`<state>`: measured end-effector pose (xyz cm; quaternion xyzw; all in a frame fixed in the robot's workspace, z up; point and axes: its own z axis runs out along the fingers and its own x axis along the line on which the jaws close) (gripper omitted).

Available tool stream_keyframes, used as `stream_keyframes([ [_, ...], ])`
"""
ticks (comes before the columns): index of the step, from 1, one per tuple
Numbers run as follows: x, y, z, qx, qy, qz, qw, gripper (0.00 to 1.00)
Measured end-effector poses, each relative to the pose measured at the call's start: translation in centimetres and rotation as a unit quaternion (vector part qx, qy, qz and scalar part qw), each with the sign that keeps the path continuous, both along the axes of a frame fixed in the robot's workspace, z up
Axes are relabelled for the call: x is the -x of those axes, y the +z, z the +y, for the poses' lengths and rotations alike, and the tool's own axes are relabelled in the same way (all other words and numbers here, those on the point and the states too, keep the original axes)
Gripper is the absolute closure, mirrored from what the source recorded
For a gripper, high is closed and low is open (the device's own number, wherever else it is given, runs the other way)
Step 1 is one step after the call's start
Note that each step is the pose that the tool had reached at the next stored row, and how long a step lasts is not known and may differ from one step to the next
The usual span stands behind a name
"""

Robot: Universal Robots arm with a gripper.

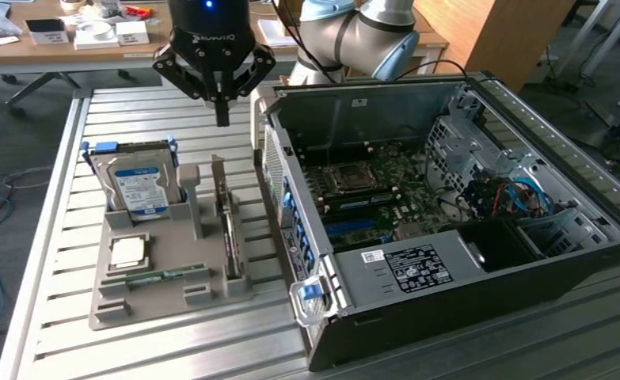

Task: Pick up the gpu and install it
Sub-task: 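Reach for the gpu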

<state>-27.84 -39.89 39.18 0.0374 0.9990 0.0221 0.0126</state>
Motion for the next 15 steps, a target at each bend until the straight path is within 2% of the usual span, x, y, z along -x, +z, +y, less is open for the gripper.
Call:
stream_keyframes([
  [15, 0.26, -0.01, 0.0, 0.0, 0.0, 0.0, 1.0, 0.89],
])
